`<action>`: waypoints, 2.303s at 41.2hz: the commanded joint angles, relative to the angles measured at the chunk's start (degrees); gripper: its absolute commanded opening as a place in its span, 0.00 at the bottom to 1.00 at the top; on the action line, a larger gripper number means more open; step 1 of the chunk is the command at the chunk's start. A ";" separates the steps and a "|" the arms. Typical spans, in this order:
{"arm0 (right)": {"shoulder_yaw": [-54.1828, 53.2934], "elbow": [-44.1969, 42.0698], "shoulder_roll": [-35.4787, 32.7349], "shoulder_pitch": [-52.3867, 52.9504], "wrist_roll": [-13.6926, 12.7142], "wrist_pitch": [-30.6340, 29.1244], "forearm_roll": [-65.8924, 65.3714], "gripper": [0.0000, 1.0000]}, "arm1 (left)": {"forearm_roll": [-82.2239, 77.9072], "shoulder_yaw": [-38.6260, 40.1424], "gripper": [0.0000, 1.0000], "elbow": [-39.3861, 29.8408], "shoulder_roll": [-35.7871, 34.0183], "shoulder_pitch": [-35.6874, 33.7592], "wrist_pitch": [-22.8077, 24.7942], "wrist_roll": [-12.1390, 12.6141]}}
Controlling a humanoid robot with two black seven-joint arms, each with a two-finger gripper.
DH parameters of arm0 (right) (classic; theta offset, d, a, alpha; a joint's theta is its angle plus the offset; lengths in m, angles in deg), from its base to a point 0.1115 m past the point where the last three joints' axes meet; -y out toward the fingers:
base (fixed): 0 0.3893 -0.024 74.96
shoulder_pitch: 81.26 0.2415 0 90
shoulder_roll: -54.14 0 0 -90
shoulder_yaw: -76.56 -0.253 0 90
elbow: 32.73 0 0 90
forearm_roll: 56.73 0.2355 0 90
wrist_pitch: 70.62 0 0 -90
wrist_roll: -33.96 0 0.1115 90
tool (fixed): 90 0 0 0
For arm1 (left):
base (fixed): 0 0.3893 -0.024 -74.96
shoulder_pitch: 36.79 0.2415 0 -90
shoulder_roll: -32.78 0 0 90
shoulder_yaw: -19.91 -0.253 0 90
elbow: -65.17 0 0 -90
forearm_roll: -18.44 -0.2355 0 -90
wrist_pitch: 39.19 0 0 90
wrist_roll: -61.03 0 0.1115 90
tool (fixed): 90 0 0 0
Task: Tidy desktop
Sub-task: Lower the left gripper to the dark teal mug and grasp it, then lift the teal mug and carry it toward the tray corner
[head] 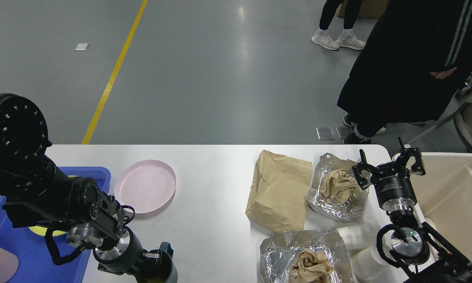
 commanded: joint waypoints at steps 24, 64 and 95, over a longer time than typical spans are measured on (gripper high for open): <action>0.00 0.00 0.00 0.00 0.00 0.00 -0.01 1.00 | 0.10 -3.25 0.00 -3.13 -7.64 -15.46 13.88 1.23; 0.00 0.00 0.00 0.00 0.00 0.00 -0.01 1.00 | -0.08 -18.62 0.00 -2.97 -14.14 -59.95 46.21 2.20; 0.00 0.00 0.00 0.00 0.00 0.00 -0.01 1.00 | -23.19 0.42 0.00 28.67 -51.50 -14.18 46.21 1.58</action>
